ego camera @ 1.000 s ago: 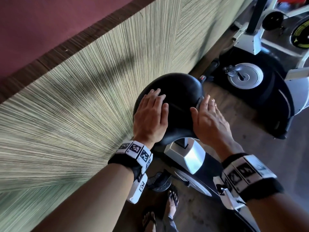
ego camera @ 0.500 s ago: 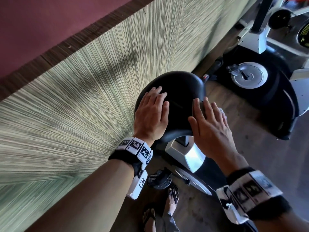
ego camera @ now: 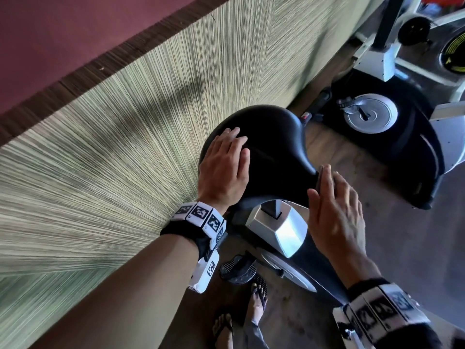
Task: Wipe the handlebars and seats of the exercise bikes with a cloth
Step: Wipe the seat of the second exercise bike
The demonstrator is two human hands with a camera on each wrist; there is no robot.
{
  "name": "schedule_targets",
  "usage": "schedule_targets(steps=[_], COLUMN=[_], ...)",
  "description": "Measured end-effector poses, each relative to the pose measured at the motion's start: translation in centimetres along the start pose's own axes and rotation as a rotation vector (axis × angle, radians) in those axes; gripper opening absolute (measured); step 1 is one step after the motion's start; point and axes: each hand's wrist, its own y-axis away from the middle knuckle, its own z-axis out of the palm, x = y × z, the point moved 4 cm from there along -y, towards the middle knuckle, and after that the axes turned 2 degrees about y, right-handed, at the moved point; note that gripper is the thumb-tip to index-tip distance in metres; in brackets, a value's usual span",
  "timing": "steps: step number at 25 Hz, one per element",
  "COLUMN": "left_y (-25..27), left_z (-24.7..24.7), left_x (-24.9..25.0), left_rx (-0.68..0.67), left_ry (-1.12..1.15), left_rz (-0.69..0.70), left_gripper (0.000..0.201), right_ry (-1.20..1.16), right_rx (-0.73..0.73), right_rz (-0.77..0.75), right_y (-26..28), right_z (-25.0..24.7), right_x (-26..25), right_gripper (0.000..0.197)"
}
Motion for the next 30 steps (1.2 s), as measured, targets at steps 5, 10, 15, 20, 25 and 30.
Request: schedule_targets(steps=[5, 10, 15, 20, 25, 30], left_y=[-0.7, 0.2, 2.5, 5.3, 6.0, 2.0], left_z=[-1.3, -4.7, 0.0, 1.8, -1.0, -0.6], left_x=[-0.9, -0.6, 4.6, 4.2, -0.5, -3.3], left_rx=[-0.036, 0.141, -0.071, -0.122, 0.011, 0.021], left_ry=[0.399, 0.546, 0.006, -0.280, -0.037, 0.301], left_rz=[-0.093, -0.190, 0.225, 0.352, 0.181, -0.139], left_gripper=[0.037, 0.036, 0.049, 0.058, 0.052, 0.053], right_ry=[0.036, -0.500, -1.080, -0.559, -0.203, -0.036], right_rx=[0.062, -0.058, 0.280, 0.198, 0.051, 0.084], right_rz=[-0.122, -0.354, -0.055, -0.131, -0.177, -0.230], right_y=[-0.9, -1.6, -3.8, -6.3, -5.9, -5.8], right_z=[2.2, 2.8, -1.9, -0.7, 1.0, 1.6], right_x=[-8.5, -13.6, -6.4, -5.3, -6.3, -6.6], right_gripper=[0.068, 0.069, 0.054, 0.056, 0.063, 0.064])
